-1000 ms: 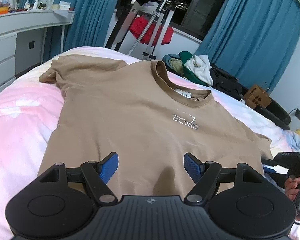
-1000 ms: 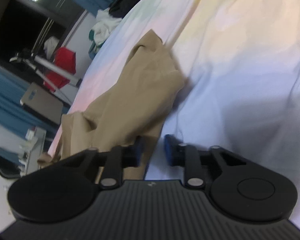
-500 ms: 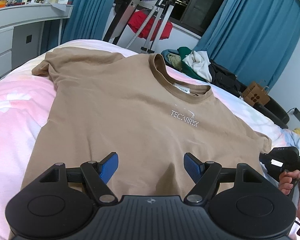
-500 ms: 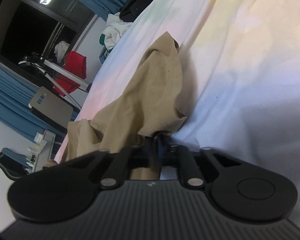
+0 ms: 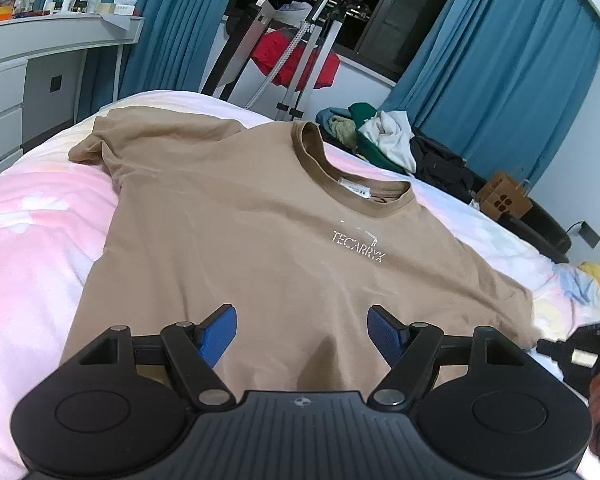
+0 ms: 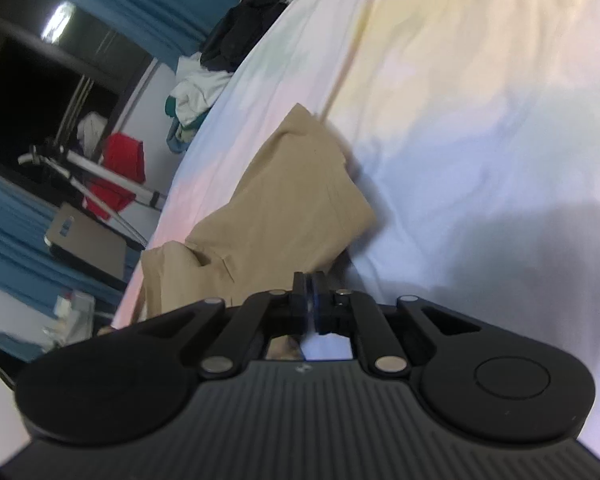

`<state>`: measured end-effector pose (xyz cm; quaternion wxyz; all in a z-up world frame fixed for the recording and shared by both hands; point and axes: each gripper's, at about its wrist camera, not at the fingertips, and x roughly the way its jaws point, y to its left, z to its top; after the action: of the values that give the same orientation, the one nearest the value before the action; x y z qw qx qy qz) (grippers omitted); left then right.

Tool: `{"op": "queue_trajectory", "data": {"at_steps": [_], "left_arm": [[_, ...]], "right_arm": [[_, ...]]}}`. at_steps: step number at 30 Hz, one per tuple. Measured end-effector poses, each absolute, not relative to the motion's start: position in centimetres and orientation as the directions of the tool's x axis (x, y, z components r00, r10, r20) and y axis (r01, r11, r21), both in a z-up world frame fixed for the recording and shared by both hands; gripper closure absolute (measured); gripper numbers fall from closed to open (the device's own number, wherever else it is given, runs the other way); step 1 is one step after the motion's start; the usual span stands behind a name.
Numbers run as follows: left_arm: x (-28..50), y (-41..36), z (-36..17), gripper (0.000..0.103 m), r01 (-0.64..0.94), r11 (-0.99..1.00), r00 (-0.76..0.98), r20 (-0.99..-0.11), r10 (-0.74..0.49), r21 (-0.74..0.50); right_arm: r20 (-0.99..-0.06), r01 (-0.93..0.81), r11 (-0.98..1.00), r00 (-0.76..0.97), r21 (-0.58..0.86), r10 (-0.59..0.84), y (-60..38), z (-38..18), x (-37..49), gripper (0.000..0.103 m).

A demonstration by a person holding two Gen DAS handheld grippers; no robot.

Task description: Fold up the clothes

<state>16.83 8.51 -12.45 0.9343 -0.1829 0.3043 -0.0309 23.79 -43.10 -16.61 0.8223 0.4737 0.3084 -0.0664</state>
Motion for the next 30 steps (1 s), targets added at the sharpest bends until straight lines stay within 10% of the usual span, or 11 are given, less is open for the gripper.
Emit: {"op": "queue_trajectory", "data": {"at_steps": [3, 6, 18, 21, 24, 30], "left_arm": [[16.7, 8.4, -12.3, 0.029, -0.054, 0.931, 0.814, -0.556, -0.168, -0.36], [16.8, 8.5, -12.5, 0.029, -0.062, 0.931, 0.811, -0.561, -0.164, -0.361], [18.5, 9.7, -13.2, 0.029, -0.088, 0.914, 0.806, -0.567, -0.168, -0.397], [19.0, 9.9, -13.7, 0.029, -0.089, 0.914, 0.803, -0.571, -0.168, -0.395], [19.6, 9.8, -14.0, 0.029, -0.085, 0.915, 0.797, -0.578, -0.174, -0.393], [19.4, 9.9, -13.2, 0.029, -0.078, 0.928, 0.807, -0.57, -0.156, -0.365]], "right_arm": [[-0.54, 0.402, 0.456, 0.811, 0.794, 0.225, -43.0, -18.4, 23.2, 0.091], [-0.506, 0.394, 0.386, 0.824, 0.834, 0.254, -42.4, -20.3, 23.8, 0.053], [-0.348, 0.23, 0.555, 0.931, 0.799, 0.115, -42.6, -21.1, 31.9, 0.041], [-0.348, 0.215, 0.638, 0.933, 0.74, 0.089, -42.5, -20.7, 34.8, 0.048], [-0.4, 0.258, 0.734, 0.916, 0.628, 0.021, -41.4, -19.6, 36.7, 0.096], [-0.391, 0.319, 0.846, 0.909, 0.427, -0.145, -39.7, -15.5, 36.5, 0.096]]}}
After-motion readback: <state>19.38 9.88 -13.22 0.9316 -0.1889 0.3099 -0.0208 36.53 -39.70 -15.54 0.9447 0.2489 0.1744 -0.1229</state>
